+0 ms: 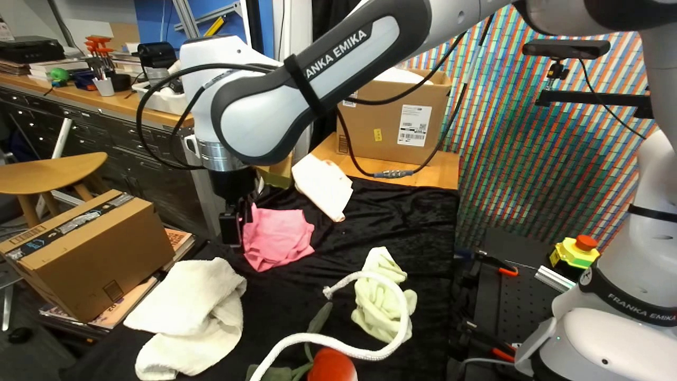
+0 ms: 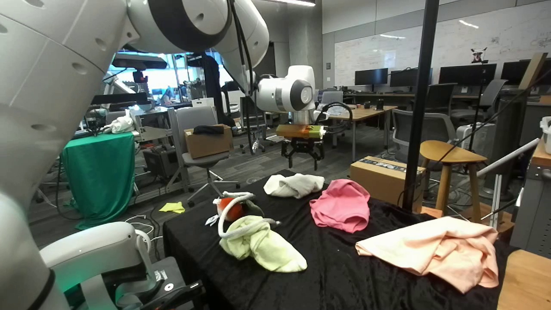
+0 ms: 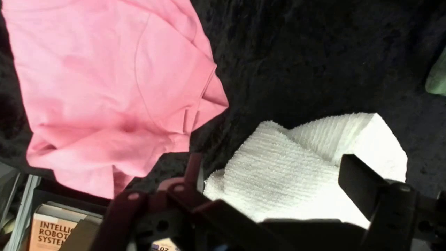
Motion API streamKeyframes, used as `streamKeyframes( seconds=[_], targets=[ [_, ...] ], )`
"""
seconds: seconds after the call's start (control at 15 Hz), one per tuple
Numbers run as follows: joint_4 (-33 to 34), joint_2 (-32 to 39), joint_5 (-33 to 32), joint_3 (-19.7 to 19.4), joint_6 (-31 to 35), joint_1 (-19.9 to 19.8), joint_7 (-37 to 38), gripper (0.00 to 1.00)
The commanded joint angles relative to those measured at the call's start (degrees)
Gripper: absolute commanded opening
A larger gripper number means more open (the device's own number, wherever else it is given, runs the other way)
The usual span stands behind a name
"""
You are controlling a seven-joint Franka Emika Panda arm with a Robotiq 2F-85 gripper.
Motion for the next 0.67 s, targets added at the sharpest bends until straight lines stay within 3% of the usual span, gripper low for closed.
streamKeyframes(
  seconds=[0.0,0.6],
  targets=[
    [8.76,7.21,0.18,0.57,0.92,0.34,-1.70,1.00],
    [21.01,19.53,1.01,0.61,1.75,1.57,-0.84,1.00]
  ],
)
